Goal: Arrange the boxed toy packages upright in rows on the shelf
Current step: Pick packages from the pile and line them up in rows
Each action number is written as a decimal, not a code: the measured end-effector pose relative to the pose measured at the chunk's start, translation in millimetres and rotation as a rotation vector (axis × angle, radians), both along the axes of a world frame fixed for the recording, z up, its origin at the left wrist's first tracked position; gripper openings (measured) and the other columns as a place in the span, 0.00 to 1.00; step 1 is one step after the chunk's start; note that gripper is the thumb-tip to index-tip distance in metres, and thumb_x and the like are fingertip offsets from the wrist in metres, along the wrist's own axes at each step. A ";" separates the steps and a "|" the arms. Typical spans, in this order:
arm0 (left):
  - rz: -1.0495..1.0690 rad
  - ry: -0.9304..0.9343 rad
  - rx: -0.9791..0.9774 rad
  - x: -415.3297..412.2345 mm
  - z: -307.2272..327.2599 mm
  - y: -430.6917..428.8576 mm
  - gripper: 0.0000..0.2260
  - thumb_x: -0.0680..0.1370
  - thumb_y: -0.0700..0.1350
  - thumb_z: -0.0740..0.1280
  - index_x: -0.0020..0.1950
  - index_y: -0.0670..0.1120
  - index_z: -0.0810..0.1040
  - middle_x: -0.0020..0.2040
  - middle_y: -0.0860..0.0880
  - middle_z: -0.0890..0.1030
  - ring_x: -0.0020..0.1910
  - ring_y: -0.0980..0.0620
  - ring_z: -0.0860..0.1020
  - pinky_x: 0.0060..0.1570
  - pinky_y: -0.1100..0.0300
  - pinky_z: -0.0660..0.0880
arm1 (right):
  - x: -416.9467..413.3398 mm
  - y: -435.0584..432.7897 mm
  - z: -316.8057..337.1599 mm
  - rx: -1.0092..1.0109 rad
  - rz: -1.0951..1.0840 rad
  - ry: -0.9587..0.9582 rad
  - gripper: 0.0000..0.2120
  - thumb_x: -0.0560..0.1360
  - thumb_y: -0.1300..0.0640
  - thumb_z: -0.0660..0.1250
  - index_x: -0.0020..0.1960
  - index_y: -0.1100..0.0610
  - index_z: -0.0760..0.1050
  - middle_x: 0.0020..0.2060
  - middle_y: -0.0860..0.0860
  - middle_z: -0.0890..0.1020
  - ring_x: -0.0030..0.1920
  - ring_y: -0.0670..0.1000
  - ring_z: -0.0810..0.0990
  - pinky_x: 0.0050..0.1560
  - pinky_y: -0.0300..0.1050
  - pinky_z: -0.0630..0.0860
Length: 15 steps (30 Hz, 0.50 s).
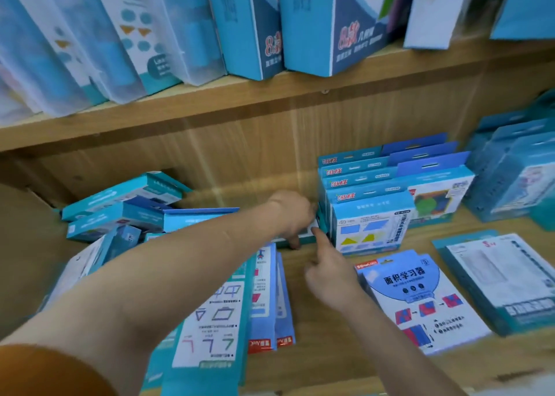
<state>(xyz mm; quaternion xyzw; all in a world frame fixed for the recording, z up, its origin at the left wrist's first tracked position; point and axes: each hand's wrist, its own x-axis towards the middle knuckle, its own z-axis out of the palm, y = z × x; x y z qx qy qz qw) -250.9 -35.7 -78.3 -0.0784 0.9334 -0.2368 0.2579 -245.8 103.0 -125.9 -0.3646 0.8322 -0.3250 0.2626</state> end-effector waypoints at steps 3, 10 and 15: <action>-0.039 0.046 -0.024 8.5 1.7 3.6 0.25 0.70 0.58 0.70 0.61 0.45 0.74 0.50 0.48 0.79 0.45 0.45 0.78 0.34 0.57 0.71 | -1.1 -1.9 4.7 -0.060 -0.040 -0.080 0.32 0.77 0.58 0.61 0.76 0.48 0.51 0.60 0.53 0.77 0.57 0.55 0.76 0.43 0.41 0.65; 0.029 0.139 -0.095 20.5 22.9 -13.2 0.07 0.76 0.41 0.66 0.53 0.44 0.76 0.50 0.46 0.82 0.45 0.44 0.79 0.38 0.55 0.74 | 0.1 -4.6 8.7 -0.249 -0.150 -0.298 0.29 0.77 0.61 0.60 0.75 0.47 0.56 0.58 0.49 0.75 0.56 0.51 0.74 0.42 0.38 0.64; 0.096 0.107 0.144 21.3 14.5 -26.4 0.26 0.72 0.61 0.68 0.63 0.46 0.73 0.53 0.46 0.80 0.49 0.45 0.79 0.38 0.55 0.75 | 4.6 -5.2 -6.8 -0.344 -0.183 -0.369 0.30 0.75 0.66 0.60 0.71 0.43 0.59 0.67 0.48 0.68 0.57 0.48 0.69 0.32 0.19 0.62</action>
